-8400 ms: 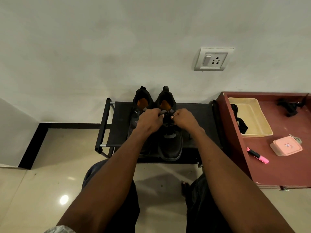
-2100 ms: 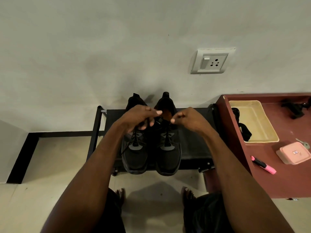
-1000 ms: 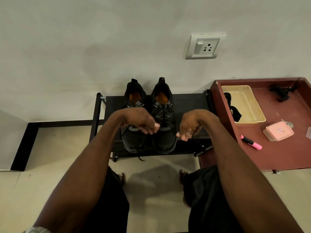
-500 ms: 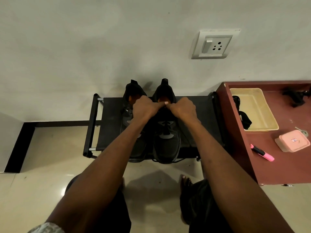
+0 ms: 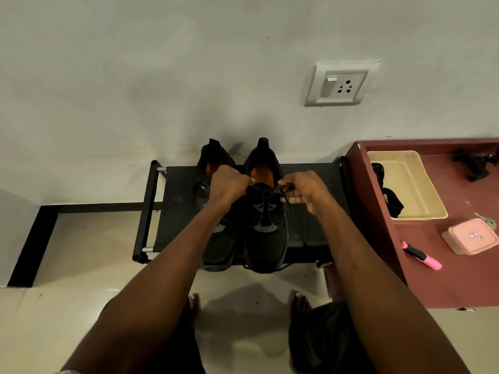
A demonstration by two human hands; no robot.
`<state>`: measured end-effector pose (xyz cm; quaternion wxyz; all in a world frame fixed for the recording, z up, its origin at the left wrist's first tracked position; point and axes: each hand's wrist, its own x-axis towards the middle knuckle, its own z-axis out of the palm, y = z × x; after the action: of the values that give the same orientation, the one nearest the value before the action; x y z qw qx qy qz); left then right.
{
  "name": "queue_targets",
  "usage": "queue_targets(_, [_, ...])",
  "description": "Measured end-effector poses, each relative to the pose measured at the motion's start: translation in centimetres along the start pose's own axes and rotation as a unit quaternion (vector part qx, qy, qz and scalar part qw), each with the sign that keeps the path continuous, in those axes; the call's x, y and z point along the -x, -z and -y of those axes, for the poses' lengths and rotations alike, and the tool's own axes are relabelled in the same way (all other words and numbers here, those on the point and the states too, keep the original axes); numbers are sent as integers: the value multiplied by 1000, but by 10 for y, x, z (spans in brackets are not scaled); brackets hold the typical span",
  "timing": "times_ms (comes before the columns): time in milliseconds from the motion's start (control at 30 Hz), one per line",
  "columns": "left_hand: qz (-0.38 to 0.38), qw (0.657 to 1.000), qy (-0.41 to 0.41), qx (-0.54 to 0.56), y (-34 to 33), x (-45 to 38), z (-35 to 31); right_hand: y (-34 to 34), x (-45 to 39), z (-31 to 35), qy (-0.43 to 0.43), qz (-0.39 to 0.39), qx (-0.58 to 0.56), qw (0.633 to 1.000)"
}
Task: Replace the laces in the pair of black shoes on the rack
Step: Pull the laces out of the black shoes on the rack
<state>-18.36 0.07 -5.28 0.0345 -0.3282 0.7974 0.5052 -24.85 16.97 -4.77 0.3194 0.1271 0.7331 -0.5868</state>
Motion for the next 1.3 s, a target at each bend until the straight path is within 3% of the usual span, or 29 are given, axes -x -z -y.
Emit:
queue_targets(67, [-66,989,-116,-68,-6,15,-7,-1,-2,0,12,8,26,1000])
queue_targets(100, [-64,981,-166,-80,-9,21,-12,-2,-3,-1,19,6,37,999])
queue_targets(200, [29,964,-222,-145,-18,29,-20,-5,-6,0,34,-3,61,998])
queue_targets(300, [63,951,-238,-184,-19,29,-20,-6,-5,1,33,0,77,996])
queue_targets(433, [52,973,-202,-101,-13,26,-17,-4,-5,1,37,-10,80,996])
queue_targets(500, [8,989,-144,36,-12,26,-14,-4,-5,2,39,-17,91,995])
queue_targets(533, [-25,986,-92,137,-12,26,-12,-4,-5,2,39,-18,95,995])
queue_targets(600, [-61,944,28,323,-14,26,-9,-4,-6,2,41,-18,99,994])
queue_targets(667, [-77,927,65,360,-16,26,-5,-4,-5,2,46,-24,114,992])
queue_targets(767, [-95,985,-72,124,-11,25,-7,-5,-3,3,68,-33,148,986])
queue_targets(867, [-38,969,-235,-71,-16,12,-8,-7,-1,3,96,-26,190,977])
queue_targets(967, [20,933,-271,-235,-24,9,-3,-7,-3,2,109,-21,204,973])
queue_targets(1000, [20,928,-282,-244,-24,9,-2,-7,-3,3,113,-23,207,971])
queue_targets(1067, [-2,946,-283,-156,-20,10,-6,-7,-3,3,114,-27,215,970])
queue_targets(1133, [-58,978,-192,55,-9,11,-17,-7,-1,5,115,-39,227,966])
queue_targets(1200, [-161,950,-99,249,4,3,-18,-9,4,7,127,-50,245,960])
queue_targets(1300, [-275,940,-78,184,12,3,-15,-11,7,8,153,-79,283,943])
